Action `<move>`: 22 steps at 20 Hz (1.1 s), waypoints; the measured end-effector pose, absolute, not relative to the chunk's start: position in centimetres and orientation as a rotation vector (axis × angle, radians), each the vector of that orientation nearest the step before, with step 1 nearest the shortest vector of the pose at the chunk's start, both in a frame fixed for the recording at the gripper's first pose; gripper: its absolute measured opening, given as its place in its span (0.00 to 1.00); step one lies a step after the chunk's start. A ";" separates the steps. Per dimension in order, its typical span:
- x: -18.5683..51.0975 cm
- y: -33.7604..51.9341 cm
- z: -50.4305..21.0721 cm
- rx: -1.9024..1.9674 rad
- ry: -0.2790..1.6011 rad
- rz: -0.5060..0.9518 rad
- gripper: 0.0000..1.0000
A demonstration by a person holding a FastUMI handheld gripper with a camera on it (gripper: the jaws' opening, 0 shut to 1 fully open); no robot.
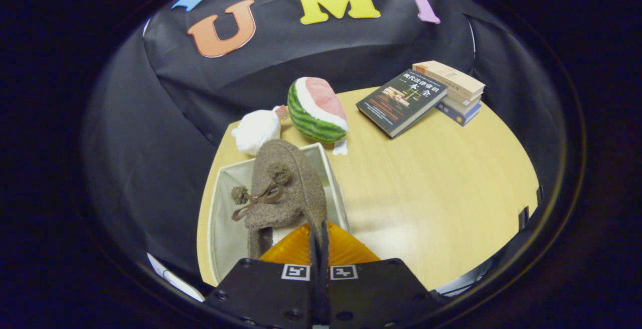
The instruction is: Open the storage box then place both shoes into the box .Put the left shoe in first, then the right shoe, with the right side of both shoes facing outward in a uniform manner.
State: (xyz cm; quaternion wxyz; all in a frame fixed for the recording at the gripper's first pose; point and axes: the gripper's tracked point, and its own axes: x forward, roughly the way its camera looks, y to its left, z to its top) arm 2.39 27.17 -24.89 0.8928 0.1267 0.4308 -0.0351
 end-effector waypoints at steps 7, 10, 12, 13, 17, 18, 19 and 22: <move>2.5 27.9 -26.6 0.197 0.901 -0.080 0.08; 2.9 27.9 -25.7 0.184 0.864 -0.066 0.11; 3.3 27.7 -24.9 0.174 0.835 -0.059 0.14; 3.4 27.6 -24.3 0.170 0.818 -0.053 0.24; 3.7 26.6 -21.1 0.110 0.711 -0.017 0.68; 3.5 26.1 -19.9 0.090 0.675 -0.012 0.81; 3.5 25.5 -18.9 0.072 0.641 -0.008 0.85; 3.1 23.2 -15.4 0.040 0.538 -0.011 0.91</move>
